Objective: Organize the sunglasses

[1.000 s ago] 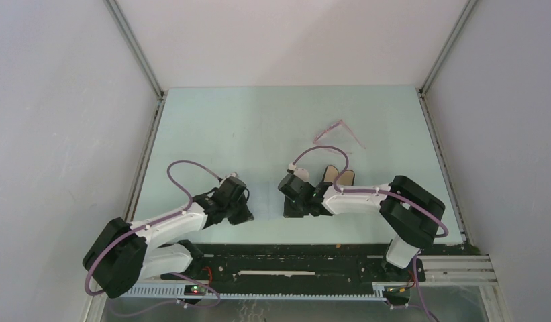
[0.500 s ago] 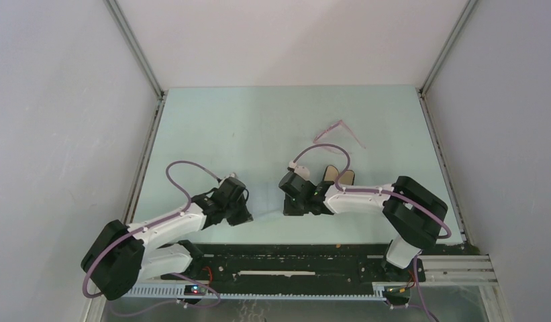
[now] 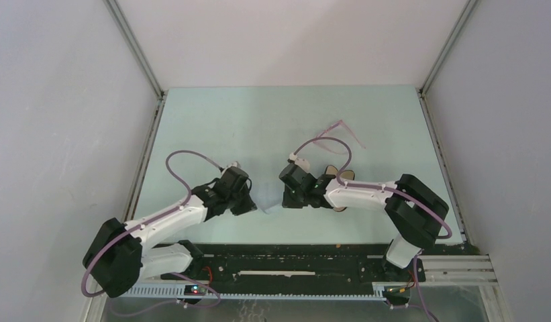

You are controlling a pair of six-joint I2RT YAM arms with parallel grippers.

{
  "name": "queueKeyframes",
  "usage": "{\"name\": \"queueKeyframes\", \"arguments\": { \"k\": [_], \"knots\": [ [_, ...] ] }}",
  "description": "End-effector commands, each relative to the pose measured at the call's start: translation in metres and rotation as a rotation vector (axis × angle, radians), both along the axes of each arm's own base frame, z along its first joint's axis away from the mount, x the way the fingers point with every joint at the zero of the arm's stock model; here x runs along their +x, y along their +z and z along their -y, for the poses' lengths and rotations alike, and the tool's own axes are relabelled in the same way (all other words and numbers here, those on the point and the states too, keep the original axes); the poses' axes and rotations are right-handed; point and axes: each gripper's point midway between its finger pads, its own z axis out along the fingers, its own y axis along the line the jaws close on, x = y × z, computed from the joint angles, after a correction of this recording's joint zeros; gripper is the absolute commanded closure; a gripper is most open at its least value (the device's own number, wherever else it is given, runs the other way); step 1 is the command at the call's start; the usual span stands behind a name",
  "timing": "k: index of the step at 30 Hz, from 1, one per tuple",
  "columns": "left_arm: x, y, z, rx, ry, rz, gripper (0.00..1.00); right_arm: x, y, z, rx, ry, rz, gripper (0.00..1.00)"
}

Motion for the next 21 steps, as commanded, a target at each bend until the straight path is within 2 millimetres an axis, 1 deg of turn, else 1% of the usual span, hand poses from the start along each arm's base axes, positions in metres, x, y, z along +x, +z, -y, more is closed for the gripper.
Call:
{"name": "queueKeyframes", "arguments": {
  "k": [1,9,13,21],
  "knots": [
    [0.018,0.019,0.007,0.007,-0.01,0.05,1.0,0.019,0.025,-0.008,0.044,-0.004,0.054,1.0],
    [0.035,0.028,0.005,0.013,0.001,0.073,1.0,0.034,0.027,-0.008,0.047,-0.013,0.051,1.0],
    [0.043,0.026,0.0,0.021,0.007,0.063,1.0,0.042,0.027,-0.01,0.052,-0.015,0.045,1.0],
    [0.055,0.017,0.0,0.036,-0.001,0.032,1.0,0.054,0.023,-0.014,0.048,-0.014,0.032,1.0]
  ]
}}
